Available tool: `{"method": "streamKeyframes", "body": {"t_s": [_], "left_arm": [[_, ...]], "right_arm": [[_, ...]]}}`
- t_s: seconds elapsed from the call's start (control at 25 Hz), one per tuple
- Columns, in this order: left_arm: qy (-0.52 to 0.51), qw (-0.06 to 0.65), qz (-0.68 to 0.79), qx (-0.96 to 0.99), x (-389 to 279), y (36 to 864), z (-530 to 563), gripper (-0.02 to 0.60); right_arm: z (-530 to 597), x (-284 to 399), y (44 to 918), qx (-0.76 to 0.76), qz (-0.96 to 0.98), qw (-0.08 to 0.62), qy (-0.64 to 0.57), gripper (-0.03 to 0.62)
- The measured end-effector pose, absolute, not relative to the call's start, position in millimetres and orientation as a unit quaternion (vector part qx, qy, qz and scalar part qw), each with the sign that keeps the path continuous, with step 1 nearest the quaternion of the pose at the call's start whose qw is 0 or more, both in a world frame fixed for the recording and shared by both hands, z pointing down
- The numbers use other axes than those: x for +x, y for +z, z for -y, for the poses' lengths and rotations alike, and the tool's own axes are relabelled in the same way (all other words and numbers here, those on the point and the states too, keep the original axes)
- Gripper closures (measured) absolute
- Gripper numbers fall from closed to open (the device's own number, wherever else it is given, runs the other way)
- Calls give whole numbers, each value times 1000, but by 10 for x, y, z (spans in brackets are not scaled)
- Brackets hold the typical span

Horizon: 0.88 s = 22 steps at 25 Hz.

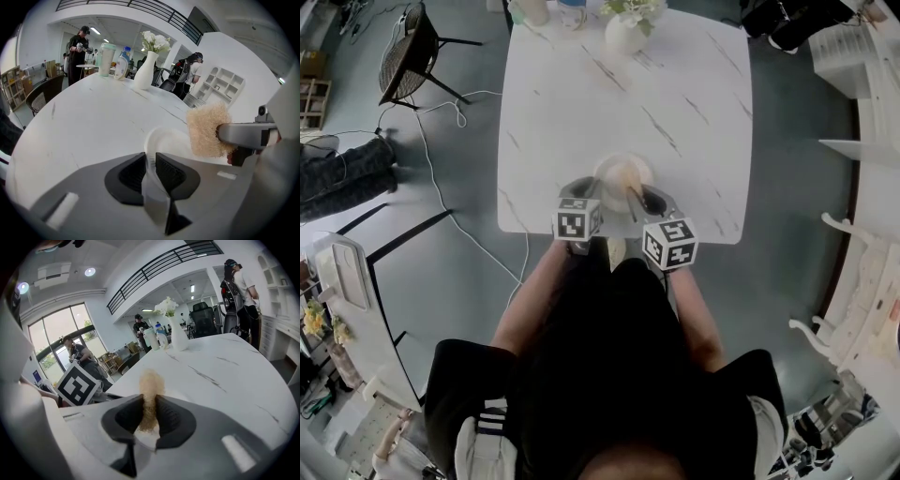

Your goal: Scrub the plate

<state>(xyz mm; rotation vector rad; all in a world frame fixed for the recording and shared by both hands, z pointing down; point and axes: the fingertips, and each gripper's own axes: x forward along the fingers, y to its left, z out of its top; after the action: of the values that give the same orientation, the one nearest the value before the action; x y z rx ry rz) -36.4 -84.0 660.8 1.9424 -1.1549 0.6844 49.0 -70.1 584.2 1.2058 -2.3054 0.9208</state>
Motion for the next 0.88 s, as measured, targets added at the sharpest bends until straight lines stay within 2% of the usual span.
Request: {"method": "streamKeyframes", "body": {"t_s": [0.88], "left_arm": [[268, 381, 452, 761, -358, 6586, 849, 508]], "right_arm": [[366, 71, 6061, 373, 820, 180, 396, 526]]}}
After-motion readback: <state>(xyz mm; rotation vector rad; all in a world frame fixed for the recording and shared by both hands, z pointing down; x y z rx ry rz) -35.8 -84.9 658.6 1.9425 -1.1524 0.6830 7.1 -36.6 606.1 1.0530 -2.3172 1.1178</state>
